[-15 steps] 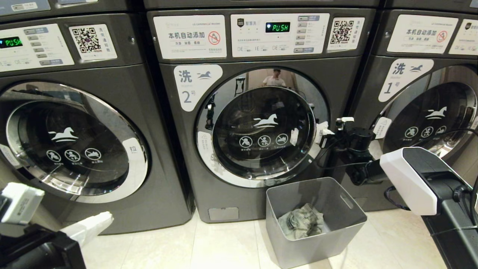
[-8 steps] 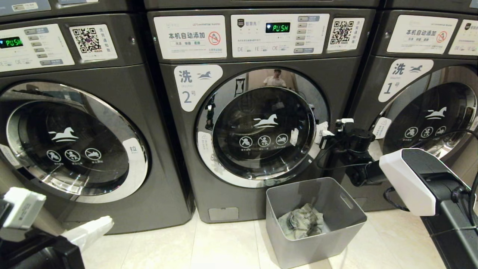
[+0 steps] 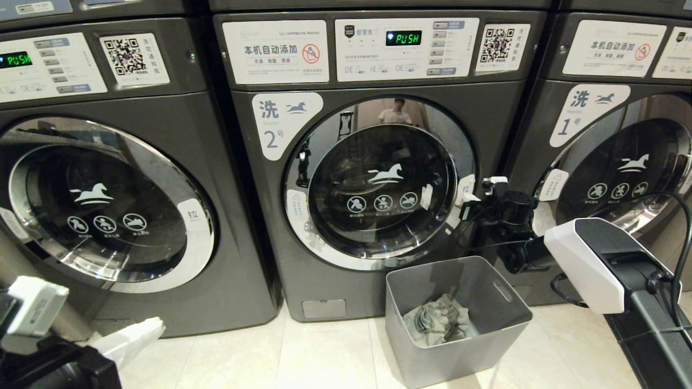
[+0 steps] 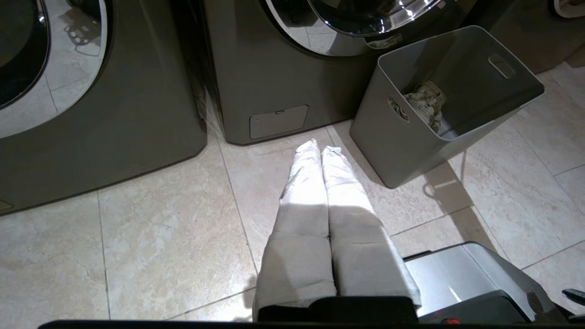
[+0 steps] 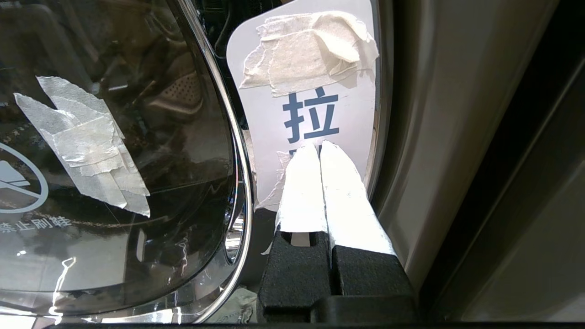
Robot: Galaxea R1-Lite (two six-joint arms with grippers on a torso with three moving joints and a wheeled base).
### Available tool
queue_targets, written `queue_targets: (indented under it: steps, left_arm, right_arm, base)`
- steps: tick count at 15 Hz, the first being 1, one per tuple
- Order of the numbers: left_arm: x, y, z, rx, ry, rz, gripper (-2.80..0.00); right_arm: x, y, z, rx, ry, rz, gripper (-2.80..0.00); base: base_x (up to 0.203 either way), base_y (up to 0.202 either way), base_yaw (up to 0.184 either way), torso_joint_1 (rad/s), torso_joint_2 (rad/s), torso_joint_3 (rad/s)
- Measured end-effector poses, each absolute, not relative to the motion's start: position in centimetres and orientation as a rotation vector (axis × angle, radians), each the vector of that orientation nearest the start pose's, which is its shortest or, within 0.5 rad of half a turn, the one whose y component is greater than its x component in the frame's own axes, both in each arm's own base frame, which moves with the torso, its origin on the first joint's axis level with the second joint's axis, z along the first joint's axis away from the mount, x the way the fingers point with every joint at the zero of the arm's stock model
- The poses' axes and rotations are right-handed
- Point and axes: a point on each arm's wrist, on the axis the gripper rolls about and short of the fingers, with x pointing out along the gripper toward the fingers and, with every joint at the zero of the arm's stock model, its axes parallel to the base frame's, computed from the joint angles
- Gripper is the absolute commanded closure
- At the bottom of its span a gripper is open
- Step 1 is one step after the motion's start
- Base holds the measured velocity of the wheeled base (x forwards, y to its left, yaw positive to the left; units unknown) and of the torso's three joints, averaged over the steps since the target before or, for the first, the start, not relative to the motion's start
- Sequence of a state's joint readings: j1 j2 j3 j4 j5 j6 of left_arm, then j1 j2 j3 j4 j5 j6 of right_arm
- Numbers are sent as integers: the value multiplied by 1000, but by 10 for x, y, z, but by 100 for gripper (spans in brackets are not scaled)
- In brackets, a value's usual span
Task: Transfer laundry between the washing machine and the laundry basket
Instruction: Press the washing machine door tightly with the right hand
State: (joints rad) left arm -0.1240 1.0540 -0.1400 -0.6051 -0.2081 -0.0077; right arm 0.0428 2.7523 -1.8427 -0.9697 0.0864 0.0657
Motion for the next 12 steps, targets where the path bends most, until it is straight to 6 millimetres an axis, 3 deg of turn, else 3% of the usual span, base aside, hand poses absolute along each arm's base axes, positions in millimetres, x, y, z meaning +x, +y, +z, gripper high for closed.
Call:
queue_targets:
  steps: [3, 6, 8, 12]
  left_arm:
    - [113, -19, 137, -17, 310, -330, 0]
    - [111, -19, 139, 1, 293, -330, 0]
    - [107, -18, 139, -7, 283, -329, 0]
    - [99, -17, 130, -10, 305, -326, 0]
  right_arm:
    - [538, 26, 42, 62, -17, 139, 0]
    - [510, 24, 68, 64, 53, 168, 0]
    - [475, 24, 91, 62, 110, 181, 0]
    - [378, 28, 154, 39, 197, 210, 0]
  base:
    - [0, 0, 0, 0, 0, 0]
    - [0, 0, 0, 0, 0, 0]
    - [0, 0, 0, 0, 0, 0]
    - [0, 0, 0, 0, 0, 0]
